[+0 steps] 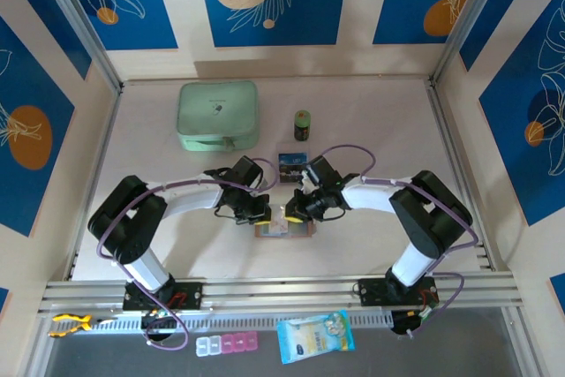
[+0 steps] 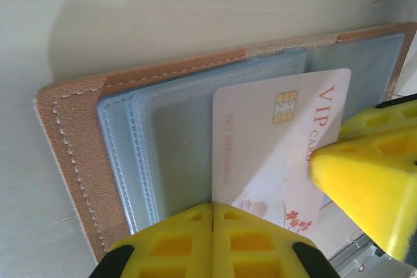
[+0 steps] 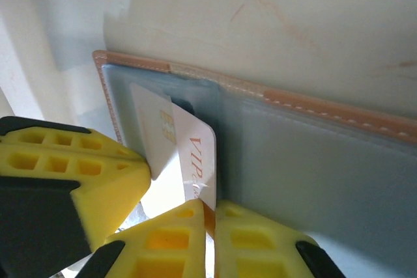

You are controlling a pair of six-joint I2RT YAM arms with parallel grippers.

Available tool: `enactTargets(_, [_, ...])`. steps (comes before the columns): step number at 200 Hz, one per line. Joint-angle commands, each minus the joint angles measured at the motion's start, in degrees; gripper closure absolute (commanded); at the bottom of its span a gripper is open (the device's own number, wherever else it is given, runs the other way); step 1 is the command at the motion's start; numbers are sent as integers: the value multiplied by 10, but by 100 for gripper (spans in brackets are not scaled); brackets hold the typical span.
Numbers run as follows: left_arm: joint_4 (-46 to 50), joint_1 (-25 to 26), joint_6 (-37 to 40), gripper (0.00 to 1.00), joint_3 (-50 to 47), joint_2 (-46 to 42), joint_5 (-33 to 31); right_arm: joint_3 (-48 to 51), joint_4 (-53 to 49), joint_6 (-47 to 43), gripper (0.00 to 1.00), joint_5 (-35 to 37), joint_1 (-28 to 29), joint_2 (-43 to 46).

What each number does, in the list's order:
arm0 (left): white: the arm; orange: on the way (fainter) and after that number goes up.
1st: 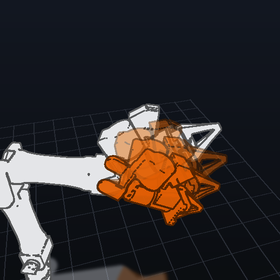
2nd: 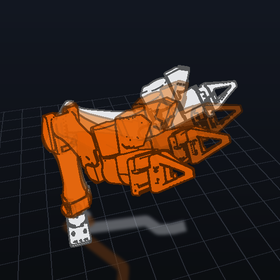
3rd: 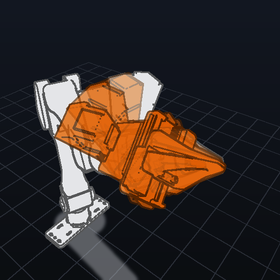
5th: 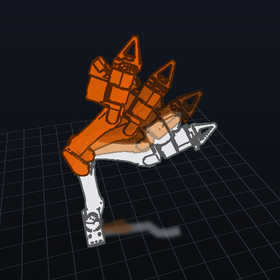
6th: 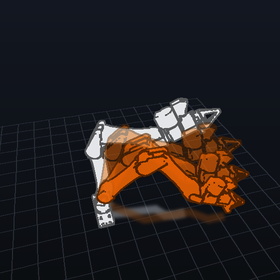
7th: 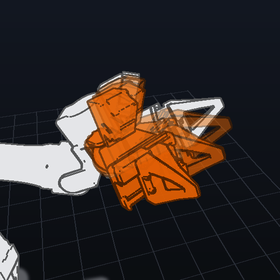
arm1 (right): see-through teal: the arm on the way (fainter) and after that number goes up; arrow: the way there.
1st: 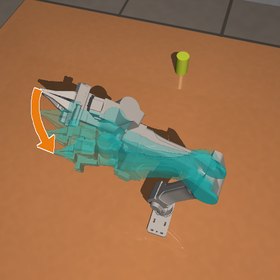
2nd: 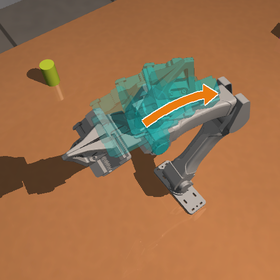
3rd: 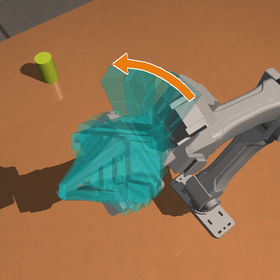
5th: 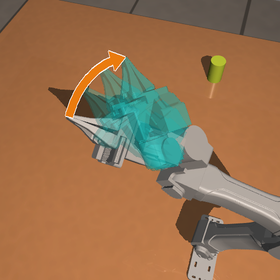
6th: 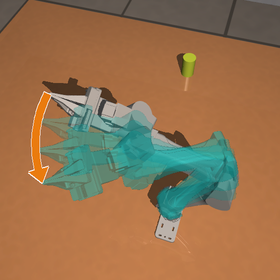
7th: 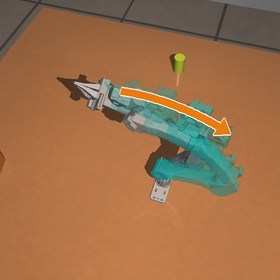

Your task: Take the credit cards out of the card holder

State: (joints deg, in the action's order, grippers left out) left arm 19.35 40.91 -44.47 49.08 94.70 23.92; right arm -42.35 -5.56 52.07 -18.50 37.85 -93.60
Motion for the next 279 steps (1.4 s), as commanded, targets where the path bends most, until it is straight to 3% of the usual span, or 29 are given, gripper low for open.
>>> enactTargets(1, [29, 3, 9, 98, 2, 17, -18, 12, -27, -10, 91, 1, -10, 21])
enactTargets(97, [30, 4, 7, 98, 5, 14, -18, -23, -175, -99, 93, 49, -37, 66])
enactTargets(158, [26, 3, 6, 98, 2, 14, -17, -43, -178, -98, 92, 47, -25, 49])
enactTargets(207, [22, 4, 5, 97, 1, 17, -14, -50, -172, -72, 85, 50, -5, 46])
enactTargets(279, [20, 4, 7, 97, -1, 17, -14, -36, -174, -51, 85, 68, 5, 70])
